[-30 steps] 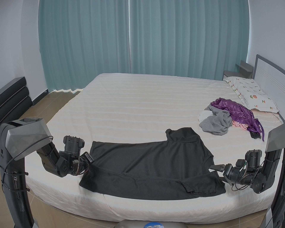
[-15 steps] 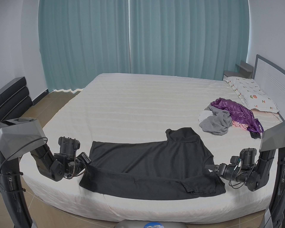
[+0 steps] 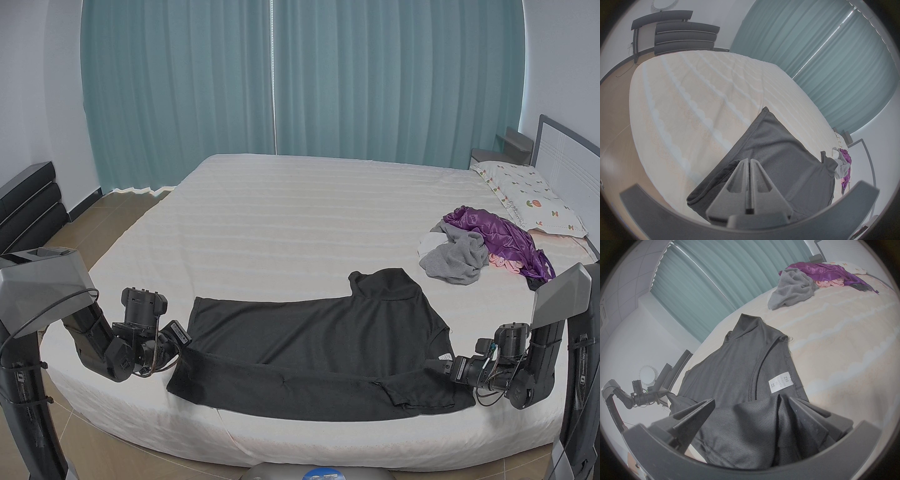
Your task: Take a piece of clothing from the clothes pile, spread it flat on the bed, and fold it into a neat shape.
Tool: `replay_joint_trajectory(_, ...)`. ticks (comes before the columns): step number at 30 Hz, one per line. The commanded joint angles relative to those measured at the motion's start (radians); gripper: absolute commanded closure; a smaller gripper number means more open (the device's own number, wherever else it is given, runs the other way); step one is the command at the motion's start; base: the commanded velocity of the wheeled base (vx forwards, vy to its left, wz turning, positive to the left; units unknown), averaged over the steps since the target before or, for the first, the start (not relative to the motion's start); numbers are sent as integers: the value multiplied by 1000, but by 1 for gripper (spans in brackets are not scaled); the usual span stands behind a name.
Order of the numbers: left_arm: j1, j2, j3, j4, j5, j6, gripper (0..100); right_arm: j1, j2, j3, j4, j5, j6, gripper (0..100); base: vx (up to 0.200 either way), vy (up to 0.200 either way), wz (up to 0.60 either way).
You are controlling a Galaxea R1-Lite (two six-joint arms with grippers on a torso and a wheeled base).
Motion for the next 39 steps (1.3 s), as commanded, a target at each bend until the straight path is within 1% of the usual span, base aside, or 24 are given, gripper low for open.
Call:
replay_joint_trajectory(1,0,0,0,0,0,0,100,-2,31,-2,-2,1,-1,0,0,0,0)
replay_joint_trajectory(2,2,0,0,-2,0,0,100,-2,29,2,-2,1,-1,0,0,0,0)
replay_joint_trajectory(3,2,0,0,0,0,0,100,-2,29,5,-3,1,-1,100,0,0,0)
replay_joint_trajectory(14,3,-5,0,0,2,1,100,-23,9,56,-78,5,-1,100,0,0,0)
replay_joint_trajectory(20,5,-38,17,2,2,1,100,-25,-31,91,-105,13,11,100,0,0,0)
replay_joint_trajectory(24,8,-75,41,6,2,4,100,-25,-80,143,-121,19,16,100,0,0,0)
replay_joint_trajectory(27,8,-101,61,9,2,9,100,-26,-132,206,-146,51,25,100,0,0,0)
replay_joint_trajectory(33,6,-124,95,8,3,10,100,-38,-242,281,-146,82,59,100,0,0,0)
replay_joint_trajectory(37,8,-150,116,9,3,12,100,-57,-310,338,-146,122,62,100,0,0,0)
replay_joint_trajectory(39,8,-163,132,8,3,12,100,-61,-322,358,-148,129,62,100,0,0,0)
